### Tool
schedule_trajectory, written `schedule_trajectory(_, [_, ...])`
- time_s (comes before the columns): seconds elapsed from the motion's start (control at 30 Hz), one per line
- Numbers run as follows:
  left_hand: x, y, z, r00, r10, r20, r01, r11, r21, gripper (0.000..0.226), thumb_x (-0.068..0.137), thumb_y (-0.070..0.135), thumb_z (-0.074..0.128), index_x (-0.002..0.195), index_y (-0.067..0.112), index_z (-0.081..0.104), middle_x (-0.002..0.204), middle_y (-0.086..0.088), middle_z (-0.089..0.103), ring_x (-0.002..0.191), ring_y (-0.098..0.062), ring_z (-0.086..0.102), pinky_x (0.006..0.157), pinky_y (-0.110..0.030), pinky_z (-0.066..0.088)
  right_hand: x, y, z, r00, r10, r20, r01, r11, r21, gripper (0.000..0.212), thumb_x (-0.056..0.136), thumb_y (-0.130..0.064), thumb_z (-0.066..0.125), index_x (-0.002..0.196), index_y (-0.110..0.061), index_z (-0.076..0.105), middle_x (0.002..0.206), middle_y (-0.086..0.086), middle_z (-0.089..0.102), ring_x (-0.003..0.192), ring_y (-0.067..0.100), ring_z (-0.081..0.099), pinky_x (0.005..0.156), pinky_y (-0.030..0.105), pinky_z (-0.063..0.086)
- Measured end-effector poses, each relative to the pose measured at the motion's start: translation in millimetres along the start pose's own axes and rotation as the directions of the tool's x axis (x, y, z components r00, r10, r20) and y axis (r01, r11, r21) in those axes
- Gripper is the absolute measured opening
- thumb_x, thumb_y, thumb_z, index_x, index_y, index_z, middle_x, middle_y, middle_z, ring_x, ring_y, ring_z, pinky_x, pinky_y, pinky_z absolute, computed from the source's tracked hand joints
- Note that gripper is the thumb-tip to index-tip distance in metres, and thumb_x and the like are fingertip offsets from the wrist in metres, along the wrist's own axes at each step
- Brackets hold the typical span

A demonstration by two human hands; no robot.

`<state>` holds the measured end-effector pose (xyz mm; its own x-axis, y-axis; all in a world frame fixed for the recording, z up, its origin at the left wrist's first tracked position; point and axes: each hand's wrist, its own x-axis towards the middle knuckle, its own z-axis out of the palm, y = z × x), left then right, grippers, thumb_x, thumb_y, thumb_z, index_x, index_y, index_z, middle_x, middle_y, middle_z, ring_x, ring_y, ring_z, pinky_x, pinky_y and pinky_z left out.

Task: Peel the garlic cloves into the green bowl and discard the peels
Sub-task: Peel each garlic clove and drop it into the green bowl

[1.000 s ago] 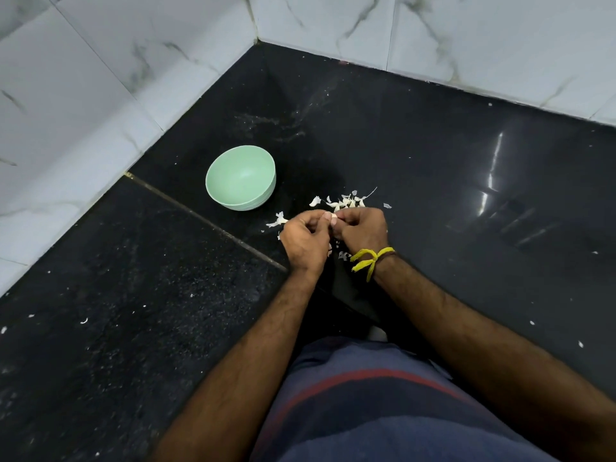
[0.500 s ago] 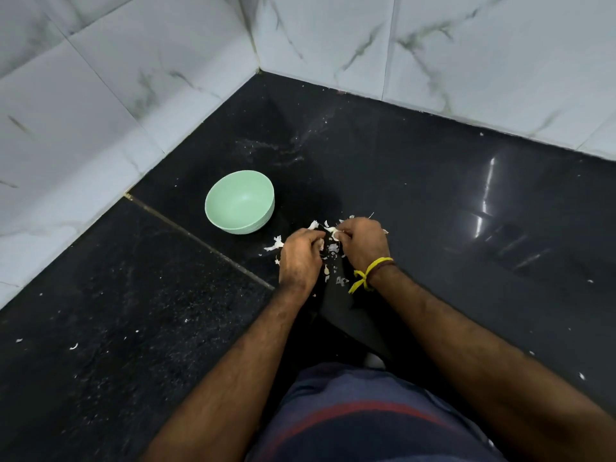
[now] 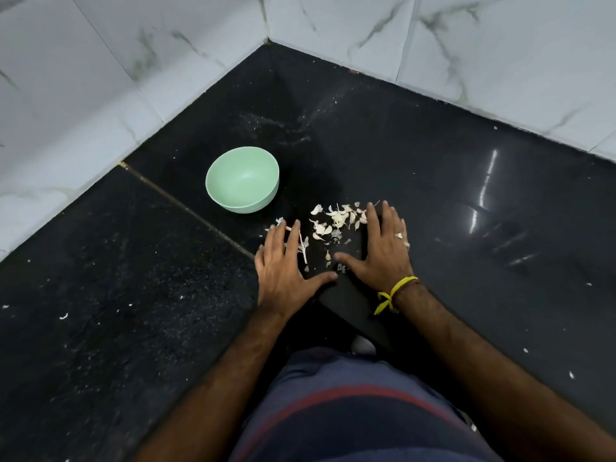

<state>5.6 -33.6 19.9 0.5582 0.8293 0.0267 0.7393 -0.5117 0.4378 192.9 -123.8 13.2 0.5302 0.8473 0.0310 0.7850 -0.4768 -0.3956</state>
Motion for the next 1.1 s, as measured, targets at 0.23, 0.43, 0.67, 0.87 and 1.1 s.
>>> schedule_trajectory(0.23, [15,-1,11,0.985,-0.171,-0.002,0.171,0.984,0.04,0.13,0.064,0.095,0.041,0.162,0.02,-0.001,0.168,-0.017,0.0,0.156,-0.029,-0.007,0.125,-0.05,-0.002,15,-11,15,0.998,-0.037,0.044,0.043,0.987,-0.153,0.12,0.074,-0.089,0.023,0.155,-0.003,0.002,0.161,0.024,0.003,0.15,0.036,0.003,0.122,0.049,0.005])
schedule_trajectory(0.43, [47,-2,8,0.997,-0.072,0.012,0.073,0.976,-0.204,0.114,0.077,0.085,0.038,0.161,0.013,0.011,0.168,-0.014,0.014,0.156,-0.024,0.006,0.126,-0.041,0.001,57,-29,25,0.983,-0.182,0.027,0.184,0.975,-0.123,0.081,0.096,-0.063,0.018,0.154,-0.005,0.021,0.16,0.021,0.018,0.148,0.037,0.018,0.12,0.051,0.018])
schedule_trajectory(0.67, [29,-33,0,0.832,-0.152,-0.534,-0.117,0.892,-0.436,0.043,0.104,0.024,0.038,0.125,-0.003,0.065,0.127,-0.014,0.067,0.119,-0.028,0.061,0.105,-0.047,0.045,30,-75,36,0.717,-0.693,-0.075,0.676,0.718,-0.168,0.057,0.097,-0.046,0.044,0.138,-0.007,0.053,0.147,0.013,0.047,0.142,0.033,0.035,0.117,0.058,0.018])
schedule_trajectory(0.87, [33,-39,3,0.839,-0.045,-0.542,-0.169,0.926,-0.338,0.042,0.101,0.023,0.038,0.122,-0.004,0.064,0.124,-0.015,0.065,0.115,-0.03,0.059,0.103,-0.047,0.044,52,-96,65,0.555,-0.831,0.037,0.814,0.534,-0.231,0.043,0.094,-0.025,0.052,0.132,-0.007,0.058,0.134,0.011,0.059,0.135,0.037,0.044,0.114,0.063,0.021])
schedule_trajectory(1.1, [35,-33,4,0.883,-0.004,-0.469,-0.154,0.943,-0.297,0.038,0.103,0.022,0.04,0.122,0.001,0.065,0.123,-0.012,0.066,0.115,-0.028,0.061,0.102,-0.046,0.046,117,-35,33,0.655,-0.752,0.072,0.72,0.593,-0.361,0.041,0.097,-0.031,0.043,0.126,-0.012,0.065,0.132,0.006,0.063,0.125,0.033,0.055,0.111,0.061,0.031])
